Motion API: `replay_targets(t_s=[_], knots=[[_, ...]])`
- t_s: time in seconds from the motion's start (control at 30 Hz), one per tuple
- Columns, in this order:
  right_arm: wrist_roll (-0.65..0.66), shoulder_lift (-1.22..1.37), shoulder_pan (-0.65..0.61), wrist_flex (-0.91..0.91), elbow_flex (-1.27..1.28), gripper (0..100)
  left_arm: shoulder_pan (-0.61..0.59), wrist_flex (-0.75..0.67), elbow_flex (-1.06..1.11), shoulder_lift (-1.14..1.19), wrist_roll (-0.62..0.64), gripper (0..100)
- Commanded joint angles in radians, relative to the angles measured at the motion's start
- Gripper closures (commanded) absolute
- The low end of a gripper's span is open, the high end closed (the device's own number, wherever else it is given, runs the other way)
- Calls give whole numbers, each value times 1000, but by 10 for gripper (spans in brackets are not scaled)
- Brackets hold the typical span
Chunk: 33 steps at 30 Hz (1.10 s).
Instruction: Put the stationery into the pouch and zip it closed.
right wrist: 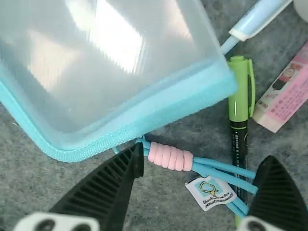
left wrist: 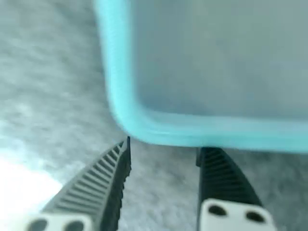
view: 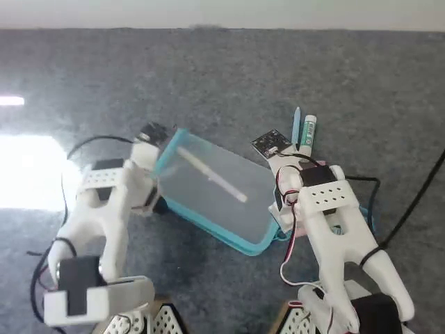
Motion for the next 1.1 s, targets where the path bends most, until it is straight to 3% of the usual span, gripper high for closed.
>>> replay_targets(t_s=[0.0,0.2,0.37,0.57,0.73,1.07], knots=[[-14,-8,-4,-8,-43,628,-8,-52,-140,75,54,791],[-14,-249,5,-4,14,627,-20,-57,-417,242,167,791],[-8,-567,148,-2,97,630,-43,58,-671,259,230,791],[46,-550,394,1,83,630,-11,459,-929,252,230,791],[48,-312,426,38,-3,630,144,517,-800,97,175,793],[81,-191,512,41,-5,630,496,221,-153,-419,68,789]])
